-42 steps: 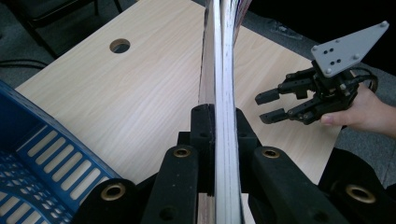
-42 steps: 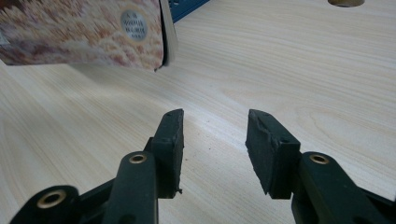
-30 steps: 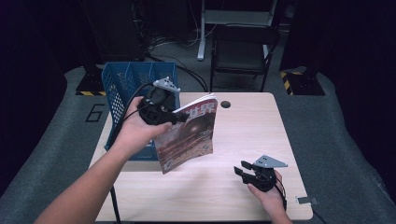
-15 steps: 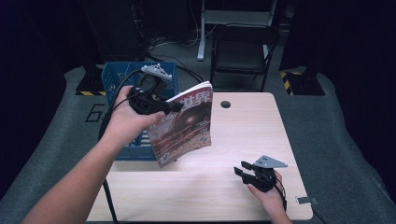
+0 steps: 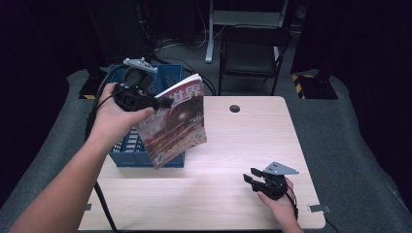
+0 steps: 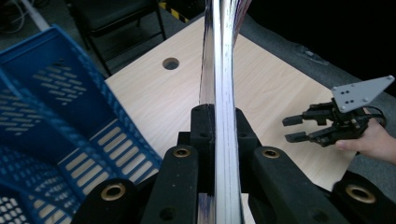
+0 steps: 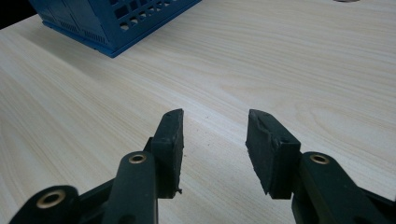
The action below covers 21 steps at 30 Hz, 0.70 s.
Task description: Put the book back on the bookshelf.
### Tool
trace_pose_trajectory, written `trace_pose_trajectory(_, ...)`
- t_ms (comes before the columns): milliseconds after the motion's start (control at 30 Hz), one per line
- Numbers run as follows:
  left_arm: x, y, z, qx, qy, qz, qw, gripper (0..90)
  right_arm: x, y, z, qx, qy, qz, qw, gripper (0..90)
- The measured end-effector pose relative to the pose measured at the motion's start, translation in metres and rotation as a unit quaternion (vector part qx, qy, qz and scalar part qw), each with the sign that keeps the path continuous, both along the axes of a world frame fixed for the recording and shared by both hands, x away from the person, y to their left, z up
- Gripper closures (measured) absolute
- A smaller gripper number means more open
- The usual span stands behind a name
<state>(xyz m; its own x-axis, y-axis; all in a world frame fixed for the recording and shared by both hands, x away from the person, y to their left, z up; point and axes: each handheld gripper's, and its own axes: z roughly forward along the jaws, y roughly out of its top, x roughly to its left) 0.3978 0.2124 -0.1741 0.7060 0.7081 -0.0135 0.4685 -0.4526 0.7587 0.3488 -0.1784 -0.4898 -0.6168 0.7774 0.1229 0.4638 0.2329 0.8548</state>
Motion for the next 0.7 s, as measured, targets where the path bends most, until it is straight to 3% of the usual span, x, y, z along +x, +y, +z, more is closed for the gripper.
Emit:
trace_pose_trajectory(567, 0.003, 0.041, -0.003, 0.005, 0.008, 0.041, 0.9991, 84.2, 0.000, 0.002, 0.000, 0.002, 0.004, -0.001, 1.0000, 56.1)
trace_pose_trajectory(700, 0.004, 0.051, -0.005, -0.005, 0.007, 0.062, 0.9980, 84.2, 0.001, 0.002, -0.001, 0.000, 0.003, 0.002, 1.0000, 56.2)
